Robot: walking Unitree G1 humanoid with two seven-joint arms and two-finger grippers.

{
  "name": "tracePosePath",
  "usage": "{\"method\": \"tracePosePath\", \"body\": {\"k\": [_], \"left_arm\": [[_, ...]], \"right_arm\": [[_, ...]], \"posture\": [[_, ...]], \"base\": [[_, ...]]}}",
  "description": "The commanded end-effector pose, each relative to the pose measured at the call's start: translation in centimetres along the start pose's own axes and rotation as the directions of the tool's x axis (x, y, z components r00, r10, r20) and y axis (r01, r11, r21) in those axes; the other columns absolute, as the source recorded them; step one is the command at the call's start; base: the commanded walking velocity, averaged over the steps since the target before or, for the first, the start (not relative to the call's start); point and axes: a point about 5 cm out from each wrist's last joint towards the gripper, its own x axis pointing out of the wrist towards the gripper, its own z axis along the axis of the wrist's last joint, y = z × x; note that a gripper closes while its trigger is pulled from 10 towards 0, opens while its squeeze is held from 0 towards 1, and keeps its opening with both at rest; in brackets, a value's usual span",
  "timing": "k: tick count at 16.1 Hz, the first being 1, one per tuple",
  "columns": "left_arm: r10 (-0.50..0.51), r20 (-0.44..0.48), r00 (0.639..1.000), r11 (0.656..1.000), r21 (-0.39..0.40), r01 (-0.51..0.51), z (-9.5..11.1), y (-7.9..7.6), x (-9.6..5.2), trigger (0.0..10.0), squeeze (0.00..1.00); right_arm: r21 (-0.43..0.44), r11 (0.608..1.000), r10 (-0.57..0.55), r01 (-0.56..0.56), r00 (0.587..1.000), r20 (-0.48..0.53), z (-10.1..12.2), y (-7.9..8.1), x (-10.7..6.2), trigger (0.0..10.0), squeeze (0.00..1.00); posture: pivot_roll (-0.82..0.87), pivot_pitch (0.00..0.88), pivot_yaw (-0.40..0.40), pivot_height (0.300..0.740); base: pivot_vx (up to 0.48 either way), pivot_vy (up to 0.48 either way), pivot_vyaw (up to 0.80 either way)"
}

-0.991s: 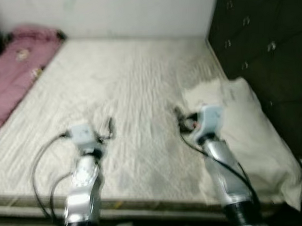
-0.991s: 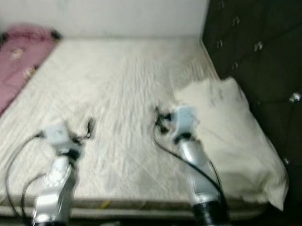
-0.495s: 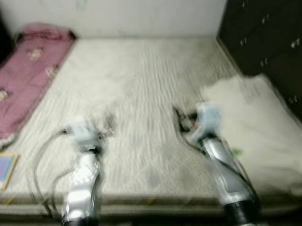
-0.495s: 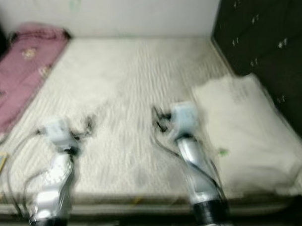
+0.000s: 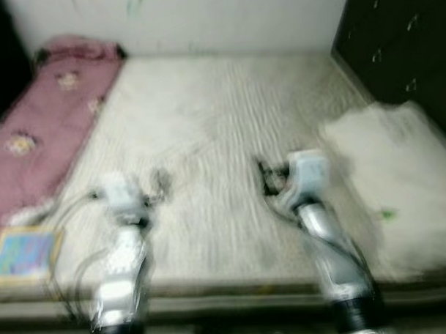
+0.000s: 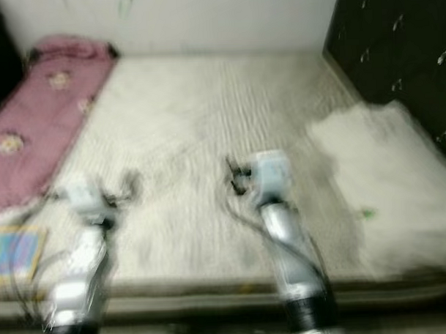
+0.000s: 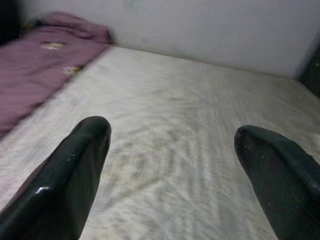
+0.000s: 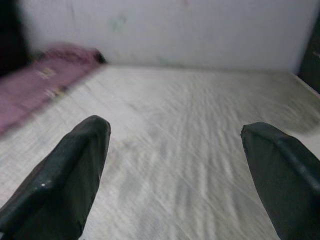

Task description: Clean up the room

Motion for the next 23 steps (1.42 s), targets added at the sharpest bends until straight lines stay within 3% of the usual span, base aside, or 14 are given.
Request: {"method": "tracePosePath", "body": {"k": [1, 23], "left_arm": [[0.019, 0.011, 1.0, 1.0, 0.009, -0.019, 0.39, 0.72, 0.06, 10.0, 0.0], [0.002, 0.011, 1.0, 1.0, -0.015, -0.002, 0.25, 0.14, 0.03, 10.0, 0.0]], "right_arm": [[0.006, 1.0, 0.017, -0.017, 0.999, 0.029, 0.76, 0.79, 0.31, 10.0, 0.0], [-0.024, 0.999, 0.036, -0.037, 0.999, -0.02, -0.05, 0.84, 0.3, 10.0, 0.0]], "posture": [[0.07, 0.0, 0.008, 0.74], [0.07, 0.0, -0.005, 0.74]], "base": [[0.0, 0.48, 0.0], [0.0, 0.48, 0.0]]}}
